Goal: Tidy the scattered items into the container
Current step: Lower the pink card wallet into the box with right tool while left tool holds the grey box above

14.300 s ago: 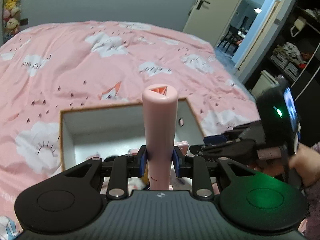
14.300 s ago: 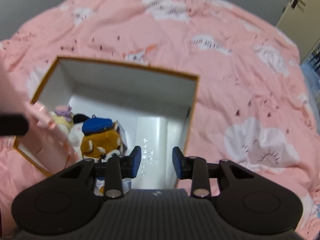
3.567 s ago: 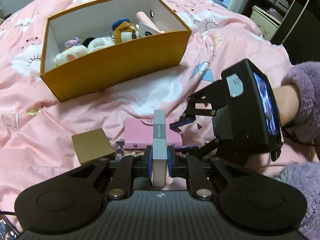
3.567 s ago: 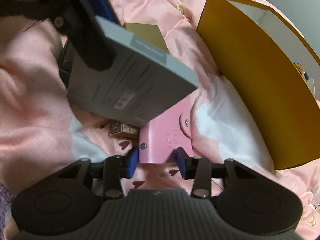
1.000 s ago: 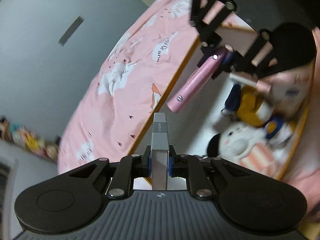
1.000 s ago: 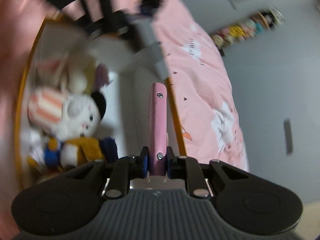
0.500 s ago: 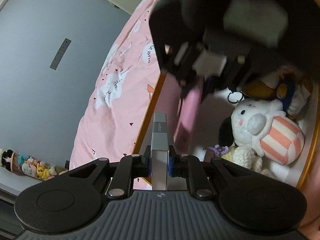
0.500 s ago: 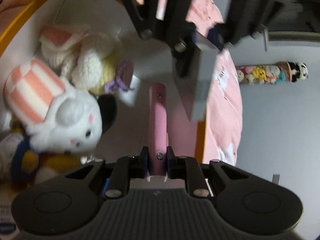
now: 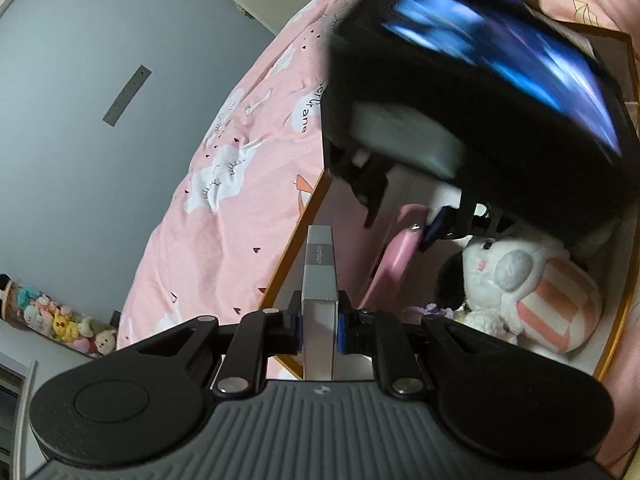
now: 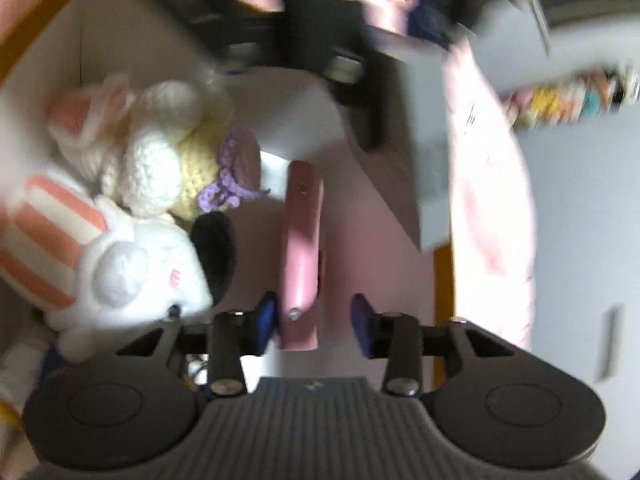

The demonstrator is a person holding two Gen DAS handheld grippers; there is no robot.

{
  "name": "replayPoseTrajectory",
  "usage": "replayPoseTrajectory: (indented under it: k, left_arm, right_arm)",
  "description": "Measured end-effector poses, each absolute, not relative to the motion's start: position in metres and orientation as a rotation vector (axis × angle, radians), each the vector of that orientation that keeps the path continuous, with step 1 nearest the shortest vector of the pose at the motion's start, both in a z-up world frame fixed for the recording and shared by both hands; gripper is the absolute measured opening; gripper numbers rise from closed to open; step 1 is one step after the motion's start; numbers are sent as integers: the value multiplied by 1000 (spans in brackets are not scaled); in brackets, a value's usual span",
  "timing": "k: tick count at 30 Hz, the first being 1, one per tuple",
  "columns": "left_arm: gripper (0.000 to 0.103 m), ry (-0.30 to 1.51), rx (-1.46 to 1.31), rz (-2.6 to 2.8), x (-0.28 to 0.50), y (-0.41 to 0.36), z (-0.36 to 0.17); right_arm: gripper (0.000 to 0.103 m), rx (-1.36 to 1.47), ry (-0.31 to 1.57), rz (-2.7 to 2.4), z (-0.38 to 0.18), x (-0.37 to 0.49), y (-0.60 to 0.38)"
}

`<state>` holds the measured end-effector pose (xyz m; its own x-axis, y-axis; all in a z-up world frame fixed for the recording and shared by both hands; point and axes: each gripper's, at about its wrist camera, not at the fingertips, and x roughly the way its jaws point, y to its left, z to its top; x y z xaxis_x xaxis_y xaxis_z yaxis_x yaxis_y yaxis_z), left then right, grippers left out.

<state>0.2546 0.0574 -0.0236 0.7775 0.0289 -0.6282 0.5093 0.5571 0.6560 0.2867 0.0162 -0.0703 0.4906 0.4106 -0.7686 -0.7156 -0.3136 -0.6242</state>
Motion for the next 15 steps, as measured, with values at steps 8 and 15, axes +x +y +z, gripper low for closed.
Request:
replayPoseTrajectory:
  k: [8, 15]
  left_arm:
    - [17, 654, 925, -313, 256, 59, -23]
    - [17, 667, 907, -320, 258, 60, -24]
  right_arm:
    - [46, -1197, 715, 1189, -53, 336, 14]
    - [44, -1042, 814, 1197, -56, 351, 16]
